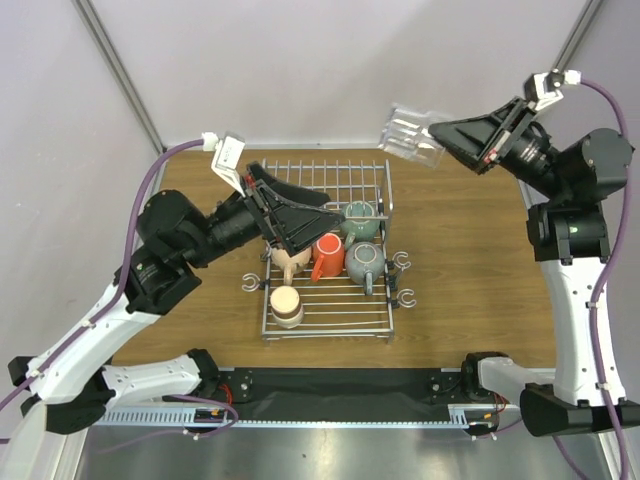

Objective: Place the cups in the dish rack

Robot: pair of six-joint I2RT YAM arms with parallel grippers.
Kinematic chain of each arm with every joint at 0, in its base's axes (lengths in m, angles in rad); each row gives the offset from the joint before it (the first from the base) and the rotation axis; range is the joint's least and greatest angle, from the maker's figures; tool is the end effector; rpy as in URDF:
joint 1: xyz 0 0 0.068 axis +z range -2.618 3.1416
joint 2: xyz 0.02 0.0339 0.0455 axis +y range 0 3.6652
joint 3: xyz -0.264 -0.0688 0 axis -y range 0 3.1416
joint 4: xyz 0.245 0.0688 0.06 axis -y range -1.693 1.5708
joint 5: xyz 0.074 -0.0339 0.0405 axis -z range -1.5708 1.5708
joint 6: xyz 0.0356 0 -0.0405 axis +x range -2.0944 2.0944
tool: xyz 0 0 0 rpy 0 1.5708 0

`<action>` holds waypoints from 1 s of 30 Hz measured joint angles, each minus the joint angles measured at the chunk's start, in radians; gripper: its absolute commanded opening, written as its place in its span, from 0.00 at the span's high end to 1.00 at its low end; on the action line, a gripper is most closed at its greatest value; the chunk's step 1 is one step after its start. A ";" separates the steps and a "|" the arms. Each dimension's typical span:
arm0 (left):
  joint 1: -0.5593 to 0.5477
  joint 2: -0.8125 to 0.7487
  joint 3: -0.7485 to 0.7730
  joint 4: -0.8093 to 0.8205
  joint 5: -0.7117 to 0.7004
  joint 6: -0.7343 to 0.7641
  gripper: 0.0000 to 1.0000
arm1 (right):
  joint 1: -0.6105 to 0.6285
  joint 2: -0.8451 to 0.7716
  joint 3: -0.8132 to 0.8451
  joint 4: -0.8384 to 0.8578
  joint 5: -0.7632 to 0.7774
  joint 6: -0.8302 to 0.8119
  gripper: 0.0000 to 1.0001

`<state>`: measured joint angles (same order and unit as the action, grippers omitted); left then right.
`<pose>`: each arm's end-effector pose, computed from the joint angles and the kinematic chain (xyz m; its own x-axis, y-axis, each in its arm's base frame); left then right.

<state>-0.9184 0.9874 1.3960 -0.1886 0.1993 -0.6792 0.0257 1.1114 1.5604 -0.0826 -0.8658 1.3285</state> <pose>0.1048 -0.1488 0.5100 -0.4599 -0.4123 -0.7865 0.7805 0.2346 -0.5794 0.1875 0.0319 0.5453 -0.6203 0.6134 -0.4889 -0.5222 0.1421 0.8409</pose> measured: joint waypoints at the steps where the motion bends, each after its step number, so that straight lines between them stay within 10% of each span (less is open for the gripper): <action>1: 0.000 0.005 0.000 0.016 0.013 0.001 0.00 | 0.034 -0.001 0.000 0.036 -0.013 0.014 1.00; 30: 0.002 0.084 0.015 0.199 -0.010 -0.029 0.00 | 0.386 0.029 -0.059 0.255 -0.095 0.051 1.00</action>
<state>-0.9165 1.0718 1.4113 0.0105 0.1898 -0.7078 0.4118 1.1400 1.5017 0.1726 -0.9611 1.3796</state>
